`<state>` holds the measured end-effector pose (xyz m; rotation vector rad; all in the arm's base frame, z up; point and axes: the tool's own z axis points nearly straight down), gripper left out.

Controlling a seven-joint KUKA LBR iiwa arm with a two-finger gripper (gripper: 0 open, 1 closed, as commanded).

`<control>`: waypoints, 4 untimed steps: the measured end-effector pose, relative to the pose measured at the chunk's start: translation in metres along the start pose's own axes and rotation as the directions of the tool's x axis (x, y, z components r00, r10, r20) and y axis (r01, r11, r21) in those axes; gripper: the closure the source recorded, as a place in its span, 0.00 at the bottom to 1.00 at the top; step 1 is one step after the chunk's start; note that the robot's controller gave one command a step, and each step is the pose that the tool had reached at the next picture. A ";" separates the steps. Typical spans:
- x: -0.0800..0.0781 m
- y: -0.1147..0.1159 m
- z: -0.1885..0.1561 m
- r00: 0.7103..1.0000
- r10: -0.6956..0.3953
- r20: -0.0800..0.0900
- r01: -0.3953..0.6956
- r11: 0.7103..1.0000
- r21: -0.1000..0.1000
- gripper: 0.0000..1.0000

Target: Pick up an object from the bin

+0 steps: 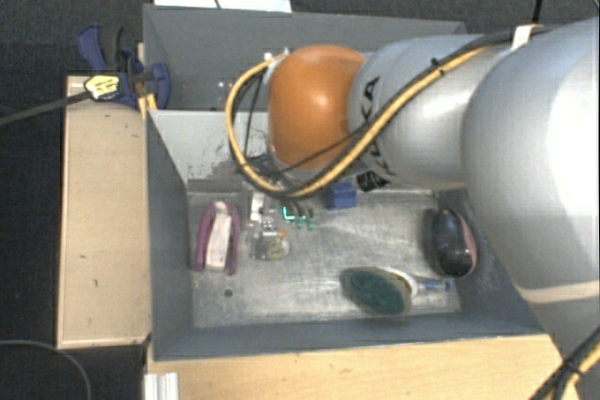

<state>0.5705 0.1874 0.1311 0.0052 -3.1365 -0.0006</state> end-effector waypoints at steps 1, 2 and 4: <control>-0.002 -0.054 0.059 1.000 -0.023 0.011 0.023 1.000 -0.002 0.00; -0.003 -0.051 0.057 1.000 -0.022 0.015 0.022 1.000 -0.004 1.00; 0.003 -0.053 -0.187 0.998 -0.063 0.018 0.063 0.998 -0.001 1.00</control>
Offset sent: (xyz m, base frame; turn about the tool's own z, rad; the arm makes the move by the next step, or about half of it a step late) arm -0.0003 -0.0526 -0.0607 -0.0273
